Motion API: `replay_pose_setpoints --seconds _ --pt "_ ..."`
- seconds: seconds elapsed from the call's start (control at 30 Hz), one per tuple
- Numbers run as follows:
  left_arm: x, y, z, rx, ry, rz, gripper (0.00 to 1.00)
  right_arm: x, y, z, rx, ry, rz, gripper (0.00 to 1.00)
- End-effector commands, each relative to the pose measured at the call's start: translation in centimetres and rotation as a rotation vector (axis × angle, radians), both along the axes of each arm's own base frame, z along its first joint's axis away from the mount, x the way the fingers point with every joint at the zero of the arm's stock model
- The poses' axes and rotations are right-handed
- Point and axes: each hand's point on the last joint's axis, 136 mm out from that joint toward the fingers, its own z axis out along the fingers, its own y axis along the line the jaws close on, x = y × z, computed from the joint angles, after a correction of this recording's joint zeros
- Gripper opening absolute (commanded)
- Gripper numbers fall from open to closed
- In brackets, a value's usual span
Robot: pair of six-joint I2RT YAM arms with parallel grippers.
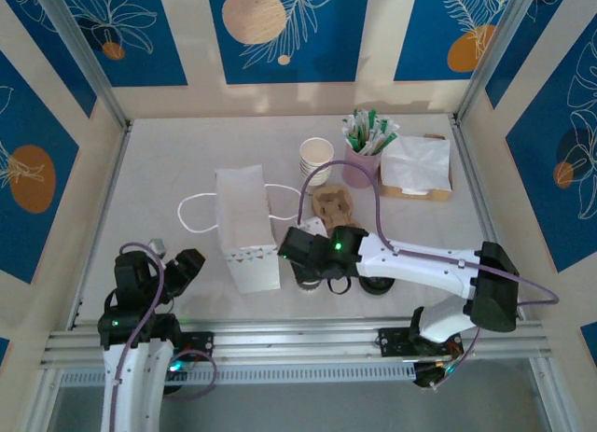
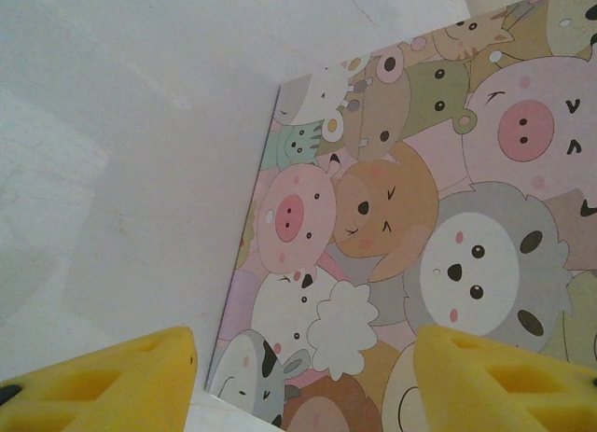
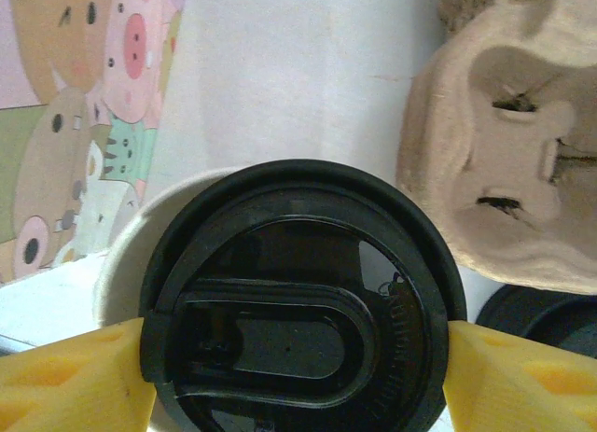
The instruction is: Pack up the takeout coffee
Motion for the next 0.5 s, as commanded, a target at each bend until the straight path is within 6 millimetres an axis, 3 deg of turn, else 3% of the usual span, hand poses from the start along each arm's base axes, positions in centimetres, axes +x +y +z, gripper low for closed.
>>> replay_pose_setpoints --seconds 0.0,0.27,0.47 --pt "-0.3 -0.3 0.6 0.010 -0.015 -0.028 0.63 0.1 -1.9 0.9 0.007 -0.016 -0.057 0.76" --pt "-0.2 -0.3 0.6 0.009 -0.016 -0.028 0.63 -0.3 -0.4 2.1 0.139 0.003 -0.023 0.76" --pt "-0.3 -0.3 0.4 0.012 -0.010 -0.029 0.63 -0.5 0.6 1.4 0.121 0.024 0.004 0.76"
